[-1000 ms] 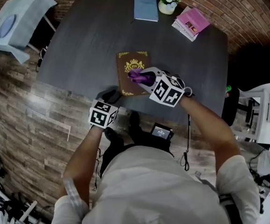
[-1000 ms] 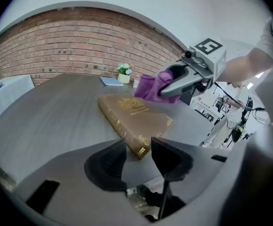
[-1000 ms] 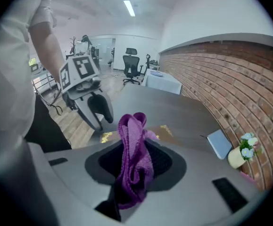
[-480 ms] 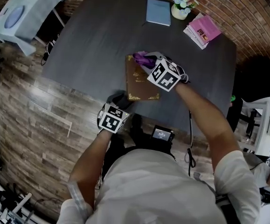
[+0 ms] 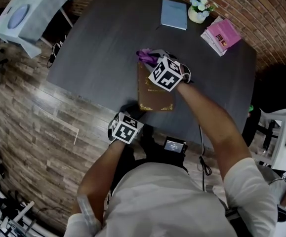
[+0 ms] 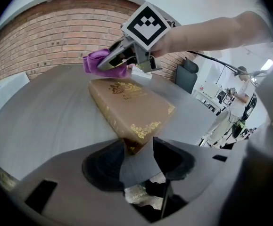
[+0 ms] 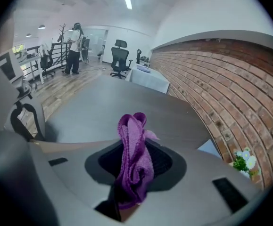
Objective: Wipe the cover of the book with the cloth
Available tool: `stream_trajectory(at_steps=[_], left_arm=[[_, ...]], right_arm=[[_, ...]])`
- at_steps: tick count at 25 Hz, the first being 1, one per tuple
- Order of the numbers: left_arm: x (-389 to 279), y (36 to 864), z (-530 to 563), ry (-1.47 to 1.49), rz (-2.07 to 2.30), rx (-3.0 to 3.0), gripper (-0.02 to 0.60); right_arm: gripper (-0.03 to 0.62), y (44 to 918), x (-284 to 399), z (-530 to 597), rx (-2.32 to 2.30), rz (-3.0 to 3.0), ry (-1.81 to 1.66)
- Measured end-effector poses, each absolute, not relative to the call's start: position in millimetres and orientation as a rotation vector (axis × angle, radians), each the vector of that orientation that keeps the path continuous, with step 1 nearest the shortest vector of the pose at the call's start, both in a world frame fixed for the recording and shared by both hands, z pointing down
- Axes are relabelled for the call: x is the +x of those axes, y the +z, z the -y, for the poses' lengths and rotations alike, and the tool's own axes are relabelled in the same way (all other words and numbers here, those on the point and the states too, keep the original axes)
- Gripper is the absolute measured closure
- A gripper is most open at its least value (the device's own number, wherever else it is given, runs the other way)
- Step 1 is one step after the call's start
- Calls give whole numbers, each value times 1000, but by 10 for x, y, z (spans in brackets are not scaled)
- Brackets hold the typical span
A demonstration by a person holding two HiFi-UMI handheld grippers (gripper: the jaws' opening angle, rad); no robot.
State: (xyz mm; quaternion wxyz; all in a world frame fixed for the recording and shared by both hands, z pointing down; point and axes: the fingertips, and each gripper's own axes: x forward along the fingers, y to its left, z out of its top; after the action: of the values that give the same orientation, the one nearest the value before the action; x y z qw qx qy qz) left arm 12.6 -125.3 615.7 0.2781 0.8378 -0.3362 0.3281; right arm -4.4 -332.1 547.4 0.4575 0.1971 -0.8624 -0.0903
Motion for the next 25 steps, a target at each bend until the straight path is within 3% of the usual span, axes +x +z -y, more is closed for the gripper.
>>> stream_trajectory(at_steps=[6, 25], left_arm=[[100, 6237, 1270, 922, 900, 2205, 411], [106, 6294, 1293, 884, 888, 2138, 410]], right_arm=[[476, 5654, -86, 3288, 473, 2120, -204], [479, 5698, -56, 2901, 445, 2156, -224]])
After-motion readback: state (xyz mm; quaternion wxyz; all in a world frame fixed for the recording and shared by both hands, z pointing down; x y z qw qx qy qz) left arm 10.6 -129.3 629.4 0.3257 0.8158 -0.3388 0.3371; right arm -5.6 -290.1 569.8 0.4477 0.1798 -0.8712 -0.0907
